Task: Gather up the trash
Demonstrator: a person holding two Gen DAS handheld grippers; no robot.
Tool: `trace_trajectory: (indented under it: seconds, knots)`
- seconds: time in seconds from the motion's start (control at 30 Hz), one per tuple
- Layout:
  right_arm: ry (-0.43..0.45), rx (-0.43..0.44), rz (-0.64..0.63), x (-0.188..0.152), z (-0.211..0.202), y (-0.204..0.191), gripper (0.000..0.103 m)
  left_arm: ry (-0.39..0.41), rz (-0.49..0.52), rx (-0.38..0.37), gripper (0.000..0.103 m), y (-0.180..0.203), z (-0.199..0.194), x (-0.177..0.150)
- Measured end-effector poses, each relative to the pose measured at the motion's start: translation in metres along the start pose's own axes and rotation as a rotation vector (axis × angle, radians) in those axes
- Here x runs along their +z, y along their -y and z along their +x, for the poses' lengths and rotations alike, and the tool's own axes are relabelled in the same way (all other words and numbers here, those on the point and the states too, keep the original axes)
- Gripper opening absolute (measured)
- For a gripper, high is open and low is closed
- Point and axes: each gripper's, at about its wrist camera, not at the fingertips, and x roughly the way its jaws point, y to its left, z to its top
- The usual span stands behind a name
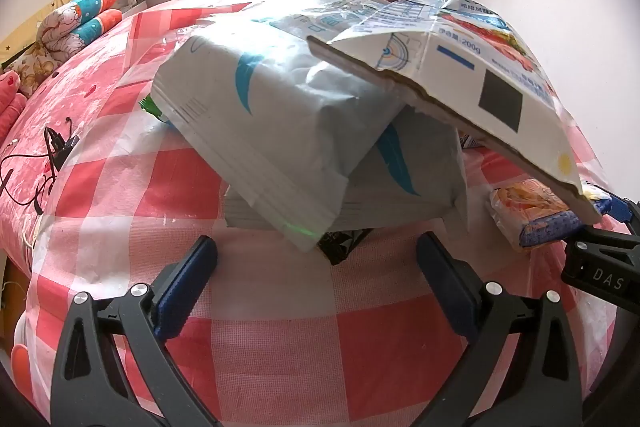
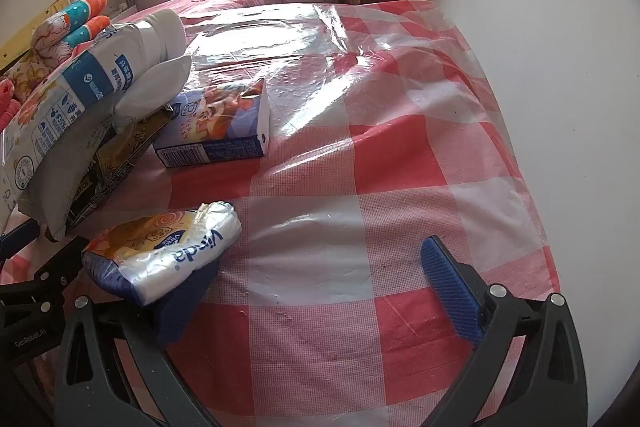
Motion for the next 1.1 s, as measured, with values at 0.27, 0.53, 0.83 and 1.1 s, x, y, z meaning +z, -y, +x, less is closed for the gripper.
trace_trajectory:
  seconds: [0.27, 0.53, 0.83, 1.1]
  knots:
    - [0.0, 0.001, 0.001, 0.0, 0.0, 0.0, 0.099, 0.0, 0.001, 0.002, 0.1, 0.0, 0.0, 0.0]
    - [0.0, 0.001, 0.001, 0.0, 0.0, 0.0, 0.099, -0.001, -0.001, 0.003, 0.1, 0.0, 0.0, 0.0]
    - [-0.004, -0.006, 0.006, -0.005, -0.005, 0.002, 0.098, 0.004, 0.004, 0.022, 0.1, 0.005, -0.007, -0.008]
    - [0.029, -0.006, -0.004, -0.019, -0.031, 0.002, 0.098, 0.05, 0.062, 0.007, 0.1, 0.01, -0.028, -0.018]
